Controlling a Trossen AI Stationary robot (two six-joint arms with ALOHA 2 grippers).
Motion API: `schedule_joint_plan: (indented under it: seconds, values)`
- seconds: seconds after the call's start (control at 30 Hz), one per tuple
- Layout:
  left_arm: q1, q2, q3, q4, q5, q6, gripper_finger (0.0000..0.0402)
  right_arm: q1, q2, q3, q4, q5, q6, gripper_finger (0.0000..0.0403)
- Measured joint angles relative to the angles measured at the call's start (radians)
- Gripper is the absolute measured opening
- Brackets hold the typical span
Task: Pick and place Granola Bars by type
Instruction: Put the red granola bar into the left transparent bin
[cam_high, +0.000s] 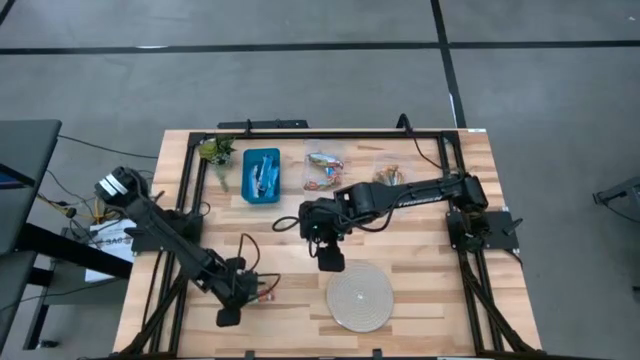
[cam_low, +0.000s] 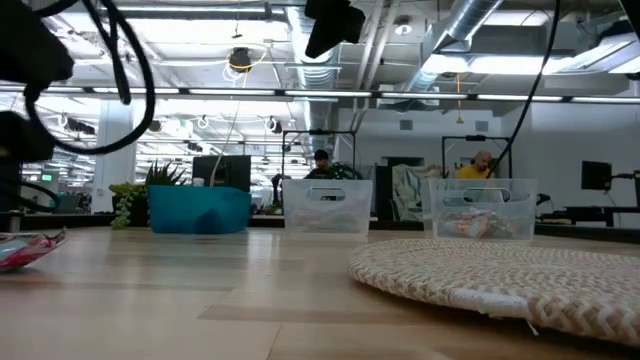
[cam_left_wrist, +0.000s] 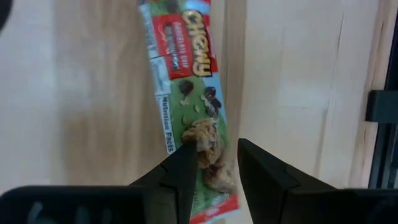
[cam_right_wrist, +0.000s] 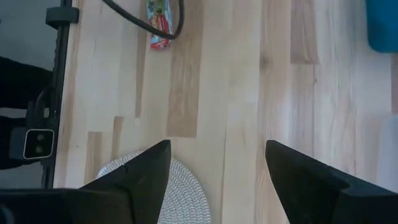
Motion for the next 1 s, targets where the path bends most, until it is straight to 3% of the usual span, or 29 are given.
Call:
schedule_joint_plan:
  seconds: [0.27,0.5,0.67,0.87,1.0]
  values:
    - [-0.016,0.065,0.009,0.074,-0.002,-0.070,0.0102,0.010,0.000,0.000,-0.001,0.000,0.000,0.0255]
    - [-0.016,0.066,0.042,0.027,-0.031,-0.081,0.0011,0.010,0.000,0.000,-0.005,0.000,-0.004,0.0255]
    - [-0.015,0.053,0.070,0.006,-0.057,-0.110,0.0002,0.010,0.000,0.000,-0.005,0.000,-0.010,0.0255]
    - [0.038,-0.036,0.093,0.007,-0.195,-0.195,0.0000,-0.014,-0.064,-0.002,-0.005,0.008,-0.016,0.0255]
    - [0.143,-0.104,0.093,0.006,-0.313,-0.193,0.0000,-0.055,-0.153,-0.001,0.007,0.106,-0.014,0.0255]
